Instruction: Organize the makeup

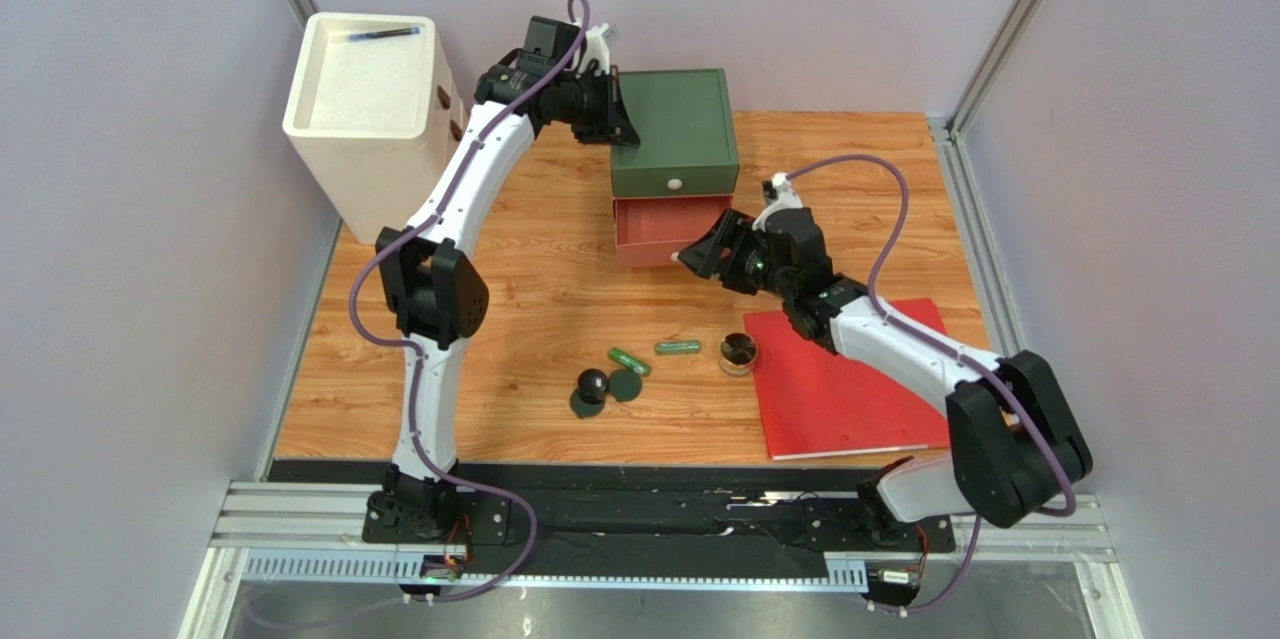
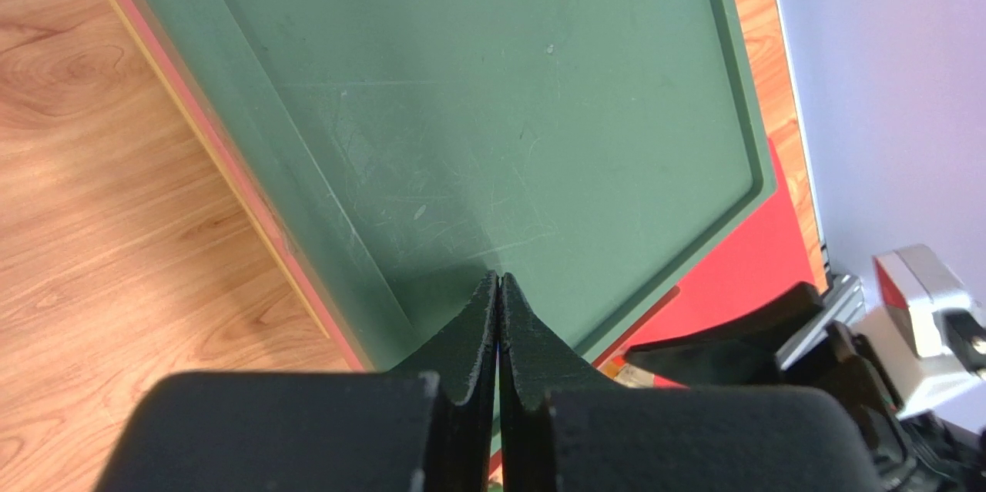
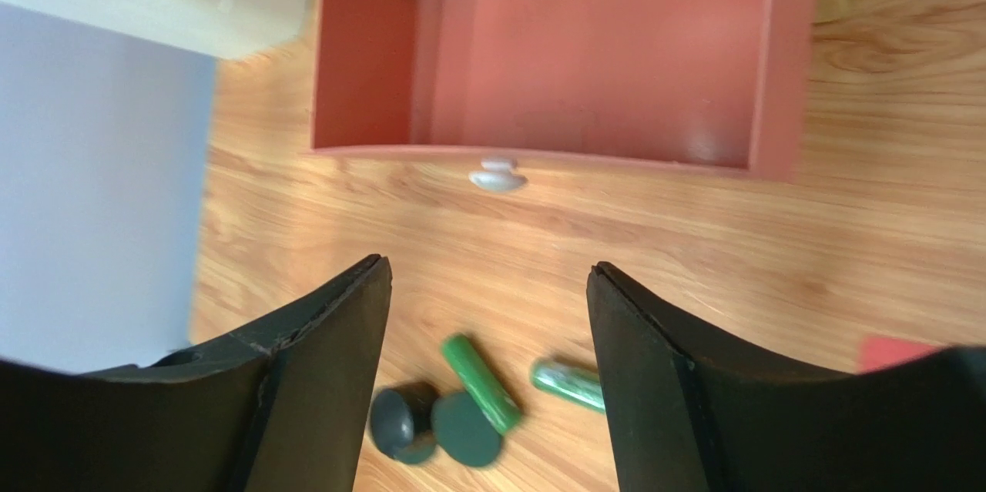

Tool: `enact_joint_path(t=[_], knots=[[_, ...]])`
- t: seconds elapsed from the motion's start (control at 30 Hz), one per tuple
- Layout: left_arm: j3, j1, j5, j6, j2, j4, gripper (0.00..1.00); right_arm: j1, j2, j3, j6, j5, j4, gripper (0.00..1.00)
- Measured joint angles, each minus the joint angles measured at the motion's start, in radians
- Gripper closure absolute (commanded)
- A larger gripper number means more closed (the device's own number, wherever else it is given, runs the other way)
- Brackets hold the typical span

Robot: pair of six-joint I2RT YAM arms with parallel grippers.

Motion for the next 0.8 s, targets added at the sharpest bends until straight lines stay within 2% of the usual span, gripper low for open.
enact_joint_path(t=[0.2,0.4,0.8], knots=[[-0.005,0.0,0.002,0.0,0.0,0.004,1.0,0.037,-0.047,0.068,-0.232,0.072,-0.324,0.3],[-0.008,0.001,0.007,0.0,0.0,0.007,1.0,0.078,-0.047,0.04,-0.323,0.142,-0.521,0.29],[-0.011,0.001,0.009,0.003,-0.002,0.01,1.0,0.098,0.003,-0.046,-0.33,0.196,-0.57,0.31]])
